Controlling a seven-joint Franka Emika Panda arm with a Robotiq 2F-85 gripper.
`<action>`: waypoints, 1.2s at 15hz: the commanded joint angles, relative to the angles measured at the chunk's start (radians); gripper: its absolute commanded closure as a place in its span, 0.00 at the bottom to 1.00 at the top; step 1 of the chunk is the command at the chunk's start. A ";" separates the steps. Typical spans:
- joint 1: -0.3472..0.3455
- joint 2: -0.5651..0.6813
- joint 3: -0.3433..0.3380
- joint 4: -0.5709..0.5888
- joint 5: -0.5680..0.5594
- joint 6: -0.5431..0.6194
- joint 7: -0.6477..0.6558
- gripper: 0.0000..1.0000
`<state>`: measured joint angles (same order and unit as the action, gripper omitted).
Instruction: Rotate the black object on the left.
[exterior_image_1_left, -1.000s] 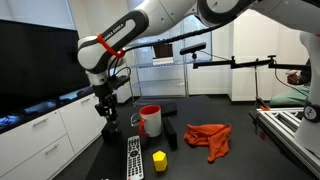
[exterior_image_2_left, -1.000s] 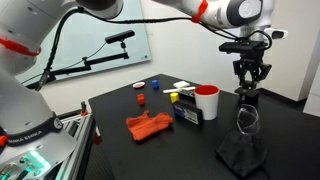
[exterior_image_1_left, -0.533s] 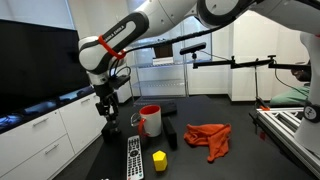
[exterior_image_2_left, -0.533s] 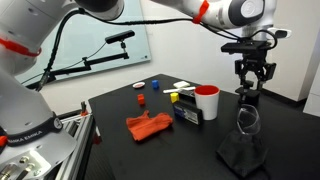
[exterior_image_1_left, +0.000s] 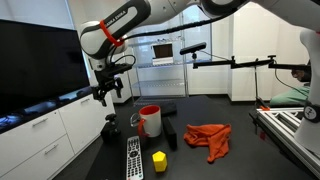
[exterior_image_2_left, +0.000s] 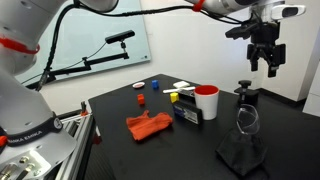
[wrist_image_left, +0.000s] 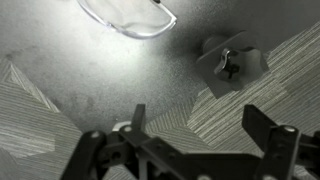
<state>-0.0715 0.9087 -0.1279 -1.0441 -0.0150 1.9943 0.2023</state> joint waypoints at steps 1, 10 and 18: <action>0.032 -0.042 -0.013 -0.056 -0.007 -0.018 0.119 0.00; 0.097 -0.048 -0.011 -0.130 -0.008 -0.008 0.241 0.00; 0.099 -0.020 -0.009 -0.090 -0.010 0.020 0.236 0.00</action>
<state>0.0193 0.9037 -0.1291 -1.1270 -0.0151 2.0070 0.4222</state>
